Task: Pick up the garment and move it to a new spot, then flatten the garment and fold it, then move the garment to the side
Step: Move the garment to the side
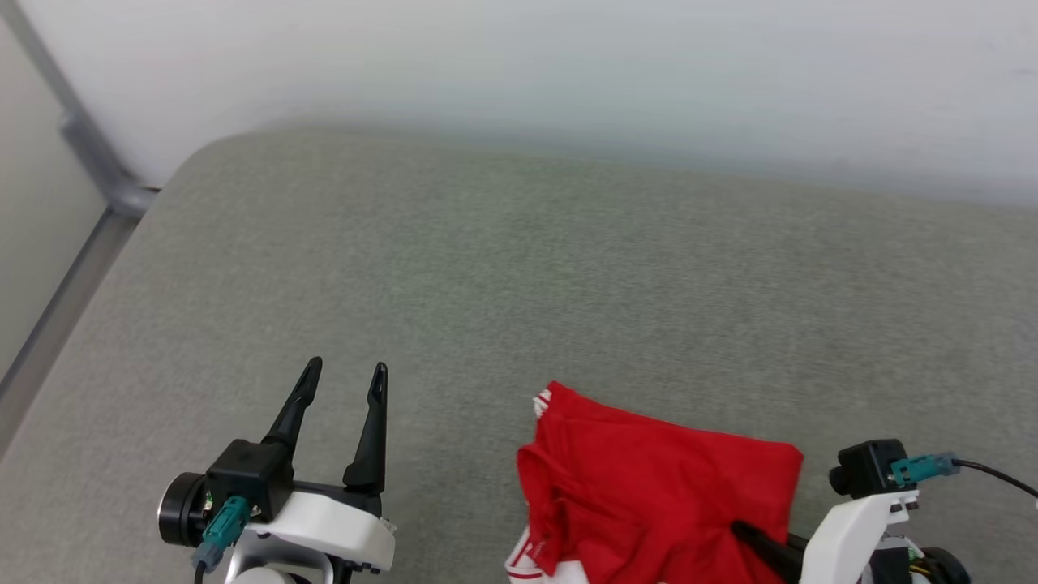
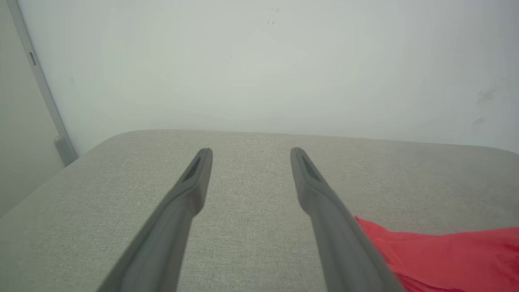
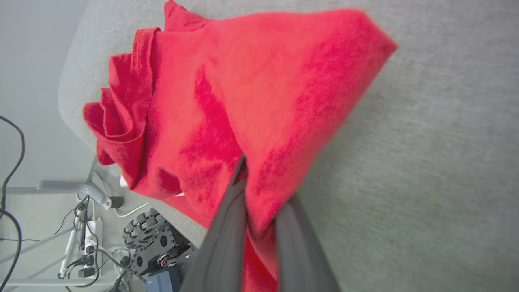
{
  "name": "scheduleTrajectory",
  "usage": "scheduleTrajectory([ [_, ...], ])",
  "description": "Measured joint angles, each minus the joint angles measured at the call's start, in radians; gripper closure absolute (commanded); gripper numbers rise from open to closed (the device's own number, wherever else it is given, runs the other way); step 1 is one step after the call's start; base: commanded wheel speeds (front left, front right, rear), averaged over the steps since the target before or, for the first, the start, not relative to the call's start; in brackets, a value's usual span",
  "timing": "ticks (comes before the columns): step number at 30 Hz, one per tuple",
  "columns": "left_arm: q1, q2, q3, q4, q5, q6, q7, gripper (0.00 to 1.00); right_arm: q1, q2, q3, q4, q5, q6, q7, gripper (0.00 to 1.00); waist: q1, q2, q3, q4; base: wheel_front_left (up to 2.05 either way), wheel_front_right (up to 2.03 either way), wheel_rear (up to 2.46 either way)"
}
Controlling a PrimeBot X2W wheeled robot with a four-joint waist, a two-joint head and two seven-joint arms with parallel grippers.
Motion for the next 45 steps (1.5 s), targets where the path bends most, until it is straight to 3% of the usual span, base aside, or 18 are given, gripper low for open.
scheduleTrajectory([
  [6, 0.026, 0.004, -0.001, -0.018, 0.011, 0.004, 0.0, 0.0, 0.018, -0.048, -0.039, -0.044, -0.065, 0.0, 0.072, 1.0, 0.0, 0.0, -0.027, -0.093, 0.0, 0.0, 0.0],
  [14, 0.028, 0.019, 0.002, -0.059, 0.02, 0.007, 0.0, 0.0, -0.071, -0.133, -0.007, -0.131, -0.12, 0.0, 0.126, 1.0, 0.0, 0.0, -0.015, -0.271, 0.0, 0.0, 0.0],
  [21, -0.043, 0.055, -0.006, -0.107, 0.044, -0.012, 0.01, 0.0, -0.195, -0.191, -0.016, -0.159, -0.17, 0.0, 0.137, 1.0, 0.0, 0.0, 0.065, -0.415, 0.0, 0.0, 0.0],
  [26, -0.109, 0.088, -0.01, -0.159, 0.066, -0.03, 0.032, 0.0, -0.268, -0.213, -0.066, -0.106, -0.22, 0.0, 0.122, 1.0, 0.0, 0.0, 0.163, -0.481, 0.0, 0.0, 0.0],
  [35, -0.204, 0.132, -0.025, -0.258, 0.097, -0.061, 0.067, 0.0, -0.426, -0.261, -0.224, 0.078, -0.336, 0.0, 0.061, 1.0, 0.0002, 0.0, 0.346, -0.529, 0.0, 0.0, 0.0],
  [45, -0.302, 0.152, -0.056, -0.328, 0.113, -0.101, 0.093, 0.0, -0.607, -0.279, -0.454, 0.269, -0.48, 0.001, -0.047, 1.0, 0.0002, 0.0, 0.505, -0.48, 0.0, 0.0, 0.0],
])
